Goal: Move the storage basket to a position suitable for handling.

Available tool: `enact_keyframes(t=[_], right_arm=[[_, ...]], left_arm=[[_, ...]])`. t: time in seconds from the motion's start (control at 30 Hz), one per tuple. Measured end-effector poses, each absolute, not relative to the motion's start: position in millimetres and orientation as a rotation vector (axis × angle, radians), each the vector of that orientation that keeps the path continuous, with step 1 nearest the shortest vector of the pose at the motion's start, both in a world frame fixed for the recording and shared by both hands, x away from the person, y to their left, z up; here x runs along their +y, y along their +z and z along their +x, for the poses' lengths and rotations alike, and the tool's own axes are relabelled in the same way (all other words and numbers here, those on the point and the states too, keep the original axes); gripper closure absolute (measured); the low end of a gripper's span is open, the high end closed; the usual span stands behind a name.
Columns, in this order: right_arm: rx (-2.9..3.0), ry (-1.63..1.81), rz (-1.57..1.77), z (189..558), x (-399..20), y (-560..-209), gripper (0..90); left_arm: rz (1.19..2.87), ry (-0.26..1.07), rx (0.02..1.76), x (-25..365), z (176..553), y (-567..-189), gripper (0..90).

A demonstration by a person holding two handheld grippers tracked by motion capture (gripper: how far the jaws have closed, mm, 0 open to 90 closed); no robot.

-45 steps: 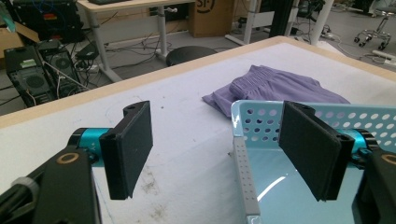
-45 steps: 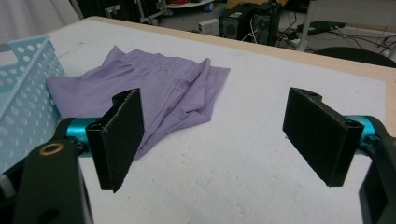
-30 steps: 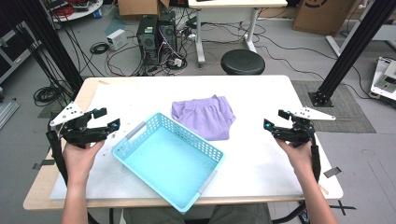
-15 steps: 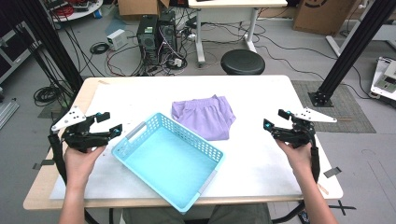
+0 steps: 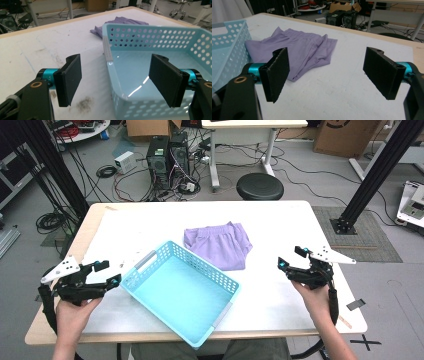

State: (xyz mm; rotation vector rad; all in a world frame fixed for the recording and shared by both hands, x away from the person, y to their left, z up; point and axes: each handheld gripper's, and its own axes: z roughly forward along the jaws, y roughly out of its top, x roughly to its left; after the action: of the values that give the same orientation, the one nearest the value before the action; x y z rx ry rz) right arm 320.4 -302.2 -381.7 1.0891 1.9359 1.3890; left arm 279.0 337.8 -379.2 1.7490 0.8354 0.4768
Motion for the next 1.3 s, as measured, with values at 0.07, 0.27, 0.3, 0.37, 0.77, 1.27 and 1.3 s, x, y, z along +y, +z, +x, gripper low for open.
enact_keyframes(t=[0.07, 0.27, 0.3, 0.37, 0.77, 1.27, 1.3], right_arm=[[1.937, 1.387, 1.087, 314, -299, -383, 21.5], [1.971, 1.392, 1.057, 299, -288, -386, 21.6], [1.984, 1.401, 1.034, 293, -283, -388, 21.7], [2.001, 1.408, 1.011, 286, -277, -391, 21.7], [2.191, 1.429, 0.877, 262, -233, -413, 21.7], [2.368, 1.395, 0.776, 264, -191, -435, 25.6], [2.381, 1.397, 0.785, 266, -191, -435, 25.6]], left_arm=[[1.761, 0.482, 0.852, 340, 270, -387, 26.4], [1.790, 0.461, 0.861, 342, 263, -401, 26.4], [1.799, 0.459, 0.857, 341, 263, -405, 26.4], [1.829, 0.435, 0.844, 339, 264, -412, 26.4], [1.898, 0.379, 0.800, 331, 267, -425, 26.6], [1.926, 0.299, 0.713, 320, 276, -432, 26.6], [1.926, 0.299, 0.713, 320, 276, -432, 26.6]])
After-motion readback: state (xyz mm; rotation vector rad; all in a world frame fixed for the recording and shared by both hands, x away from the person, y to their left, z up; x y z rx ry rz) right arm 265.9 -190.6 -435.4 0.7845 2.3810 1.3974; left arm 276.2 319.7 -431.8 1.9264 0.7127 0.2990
